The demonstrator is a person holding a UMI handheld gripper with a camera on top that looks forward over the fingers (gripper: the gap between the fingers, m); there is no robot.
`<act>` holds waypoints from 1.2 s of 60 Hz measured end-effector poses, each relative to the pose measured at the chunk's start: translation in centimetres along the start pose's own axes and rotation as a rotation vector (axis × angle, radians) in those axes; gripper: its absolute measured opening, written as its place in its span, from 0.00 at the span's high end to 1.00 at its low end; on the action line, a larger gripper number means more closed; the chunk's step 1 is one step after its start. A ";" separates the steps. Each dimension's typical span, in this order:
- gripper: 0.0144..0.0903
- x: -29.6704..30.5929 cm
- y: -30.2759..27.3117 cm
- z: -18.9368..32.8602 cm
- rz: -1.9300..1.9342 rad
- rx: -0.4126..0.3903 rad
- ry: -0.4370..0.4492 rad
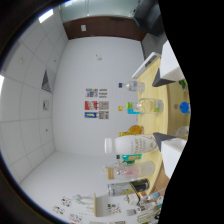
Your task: Make me a cup of Vodka Sunrise.
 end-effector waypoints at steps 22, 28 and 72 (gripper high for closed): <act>0.59 0.9 0.9 8.3 0.052 -0.084 -0.014; 0.70 1.1 1.0 8.3 0.055 -0.082 -0.002; 0.72 0.6 17.5 -1.5 0.073 -0.206 -0.025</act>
